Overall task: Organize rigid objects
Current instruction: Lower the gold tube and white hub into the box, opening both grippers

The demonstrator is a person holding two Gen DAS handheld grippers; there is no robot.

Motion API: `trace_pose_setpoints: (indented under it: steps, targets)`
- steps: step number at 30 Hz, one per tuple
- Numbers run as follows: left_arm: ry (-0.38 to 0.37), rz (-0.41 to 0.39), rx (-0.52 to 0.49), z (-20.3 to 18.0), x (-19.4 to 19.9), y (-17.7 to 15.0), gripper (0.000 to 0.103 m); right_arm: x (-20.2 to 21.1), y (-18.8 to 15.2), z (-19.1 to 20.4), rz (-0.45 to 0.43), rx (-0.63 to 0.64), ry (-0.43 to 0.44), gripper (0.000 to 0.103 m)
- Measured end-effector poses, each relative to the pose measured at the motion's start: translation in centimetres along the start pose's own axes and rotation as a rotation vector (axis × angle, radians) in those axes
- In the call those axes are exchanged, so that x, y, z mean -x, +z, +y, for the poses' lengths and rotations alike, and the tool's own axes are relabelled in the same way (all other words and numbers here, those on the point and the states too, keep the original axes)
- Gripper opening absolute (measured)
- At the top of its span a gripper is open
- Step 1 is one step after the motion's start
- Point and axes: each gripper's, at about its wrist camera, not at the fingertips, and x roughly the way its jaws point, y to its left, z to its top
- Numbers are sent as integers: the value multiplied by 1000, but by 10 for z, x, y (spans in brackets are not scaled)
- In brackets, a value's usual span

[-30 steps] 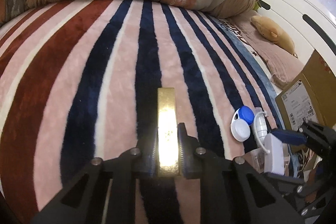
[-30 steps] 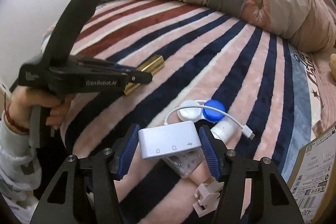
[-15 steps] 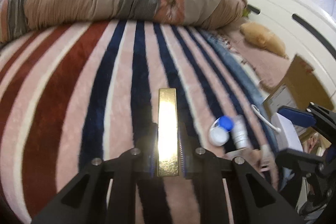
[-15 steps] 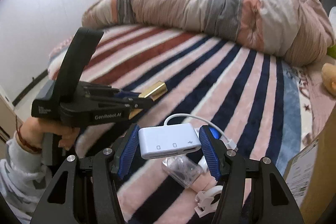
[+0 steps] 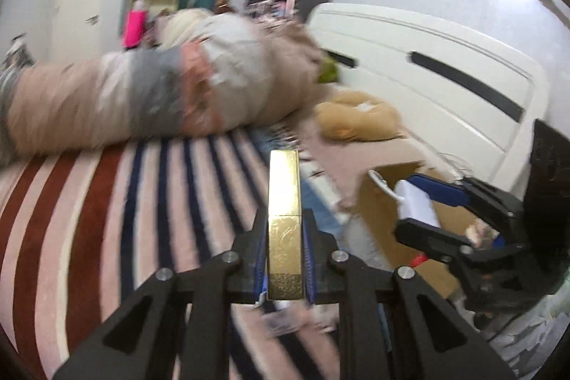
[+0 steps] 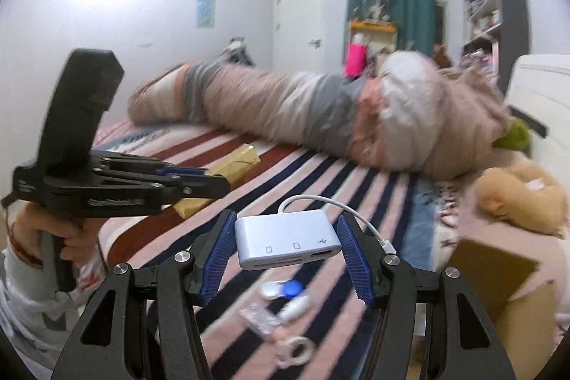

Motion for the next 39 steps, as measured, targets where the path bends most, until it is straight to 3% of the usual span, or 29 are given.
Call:
trace_pose_setpoints:
  steps: [5,8,12,17,22,39]
  targets:
    - [-138,21,-77,-60,-21,26,15,35,-6,-50,-19,-101,-105,55]
    - [-211,64,-98,-92,-44,33,15,44,-22,-82,33,-169,-157,55]
    - [-246,115,-115,-124,-71,32,15,48,-51,-120,115,-250,-182,55]
    - [-242,177,-142,-153,-98,26,15,39,-76,-147,191,-300,-160,56]
    - [-233,209,-150,-156,-110,22,15,27,-85,-156,239,-319,-177,56]
    - [-203,306,-173,-161,-140,6,15,34,-93,-155,240,-307,-175,58]
